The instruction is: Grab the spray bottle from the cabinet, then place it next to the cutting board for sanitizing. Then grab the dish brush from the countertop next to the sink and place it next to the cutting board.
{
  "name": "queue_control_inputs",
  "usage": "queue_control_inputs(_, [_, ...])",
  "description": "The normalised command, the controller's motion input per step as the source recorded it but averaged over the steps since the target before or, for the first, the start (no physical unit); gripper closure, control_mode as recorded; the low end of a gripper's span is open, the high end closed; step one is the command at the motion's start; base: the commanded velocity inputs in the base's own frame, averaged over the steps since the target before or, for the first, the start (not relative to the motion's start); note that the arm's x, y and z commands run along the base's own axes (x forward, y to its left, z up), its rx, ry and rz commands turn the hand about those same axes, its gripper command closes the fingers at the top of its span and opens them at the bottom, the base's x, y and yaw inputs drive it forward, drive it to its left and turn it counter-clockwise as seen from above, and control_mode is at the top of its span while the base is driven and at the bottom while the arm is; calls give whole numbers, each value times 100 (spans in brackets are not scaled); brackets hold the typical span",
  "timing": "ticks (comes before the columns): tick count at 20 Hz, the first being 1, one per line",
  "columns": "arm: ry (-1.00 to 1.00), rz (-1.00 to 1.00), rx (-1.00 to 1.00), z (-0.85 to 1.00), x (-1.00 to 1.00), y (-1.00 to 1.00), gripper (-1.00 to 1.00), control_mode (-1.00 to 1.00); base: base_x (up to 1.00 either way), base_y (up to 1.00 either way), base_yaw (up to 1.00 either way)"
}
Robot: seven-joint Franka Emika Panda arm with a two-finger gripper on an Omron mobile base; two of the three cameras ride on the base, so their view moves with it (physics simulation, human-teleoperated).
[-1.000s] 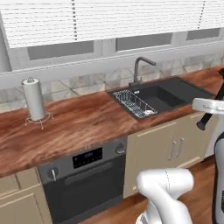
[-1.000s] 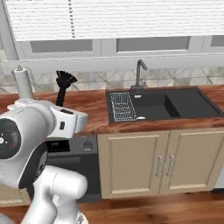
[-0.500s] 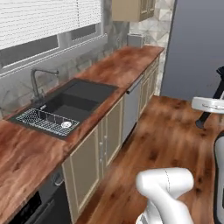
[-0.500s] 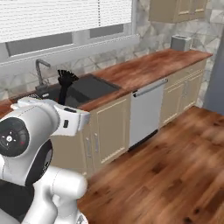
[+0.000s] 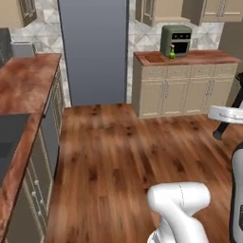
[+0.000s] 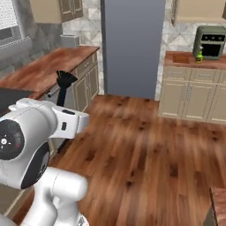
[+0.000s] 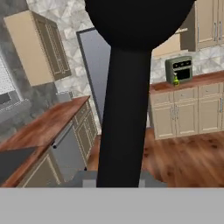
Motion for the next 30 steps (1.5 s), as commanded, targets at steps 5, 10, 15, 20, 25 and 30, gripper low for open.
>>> queue_control_inputs(5, [0, 0, 0, 0, 0, 0, 100, 100, 100, -47, -33])
queue_control_inputs(10, [0, 0, 0, 0, 0, 0, 100, 100, 100, -50, -20])
queue_control_inputs(15, [0, 0, 0, 0, 0, 0, 100, 100, 100, -8, -16])
queue_control_inputs(20, [0, 0, 0, 0, 0, 0, 100, 100, 100, 30, -7])
queue_control_inputs(25, [0, 0, 0, 0, 0, 0, 100, 100, 100, 8, -4])
queue_control_inputs(30, [0, 0, 0, 0, 0, 0, 100, 100, 100, -24, 0])
